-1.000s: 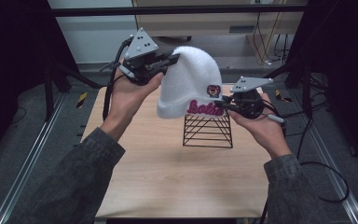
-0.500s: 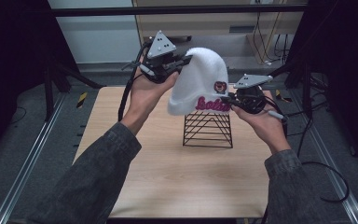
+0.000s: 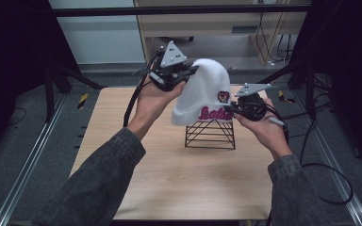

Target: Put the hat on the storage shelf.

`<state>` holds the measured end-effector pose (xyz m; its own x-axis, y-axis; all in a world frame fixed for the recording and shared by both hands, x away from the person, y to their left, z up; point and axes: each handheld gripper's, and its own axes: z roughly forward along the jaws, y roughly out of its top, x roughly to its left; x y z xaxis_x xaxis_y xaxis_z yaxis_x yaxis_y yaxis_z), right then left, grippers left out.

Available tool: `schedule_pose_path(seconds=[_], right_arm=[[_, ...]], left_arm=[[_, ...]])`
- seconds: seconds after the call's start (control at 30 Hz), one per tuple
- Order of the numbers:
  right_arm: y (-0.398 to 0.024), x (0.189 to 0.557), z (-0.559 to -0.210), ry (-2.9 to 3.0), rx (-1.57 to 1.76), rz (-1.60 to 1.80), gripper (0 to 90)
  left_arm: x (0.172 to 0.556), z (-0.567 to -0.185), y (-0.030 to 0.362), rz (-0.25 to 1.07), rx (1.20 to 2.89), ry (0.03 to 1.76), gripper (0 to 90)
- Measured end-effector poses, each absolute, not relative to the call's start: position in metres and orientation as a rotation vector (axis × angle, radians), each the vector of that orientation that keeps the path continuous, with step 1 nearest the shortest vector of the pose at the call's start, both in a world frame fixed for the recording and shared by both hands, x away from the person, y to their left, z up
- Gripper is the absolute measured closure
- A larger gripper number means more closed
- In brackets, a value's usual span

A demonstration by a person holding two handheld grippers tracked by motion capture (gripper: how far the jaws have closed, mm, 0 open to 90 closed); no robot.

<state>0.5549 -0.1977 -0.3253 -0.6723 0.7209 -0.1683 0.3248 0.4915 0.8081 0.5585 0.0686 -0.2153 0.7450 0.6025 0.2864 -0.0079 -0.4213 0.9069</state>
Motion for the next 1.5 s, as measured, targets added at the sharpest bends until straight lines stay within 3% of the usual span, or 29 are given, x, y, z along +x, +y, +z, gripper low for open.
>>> schedule_pose_path(seconds=[1.5], right_arm=[[-0.243,0.539,-0.38,2.281,0.951,0.958,77.2]], left_arm=[[0.566,-0.273,0.033,0.613,2.052,0.455,83.5]])
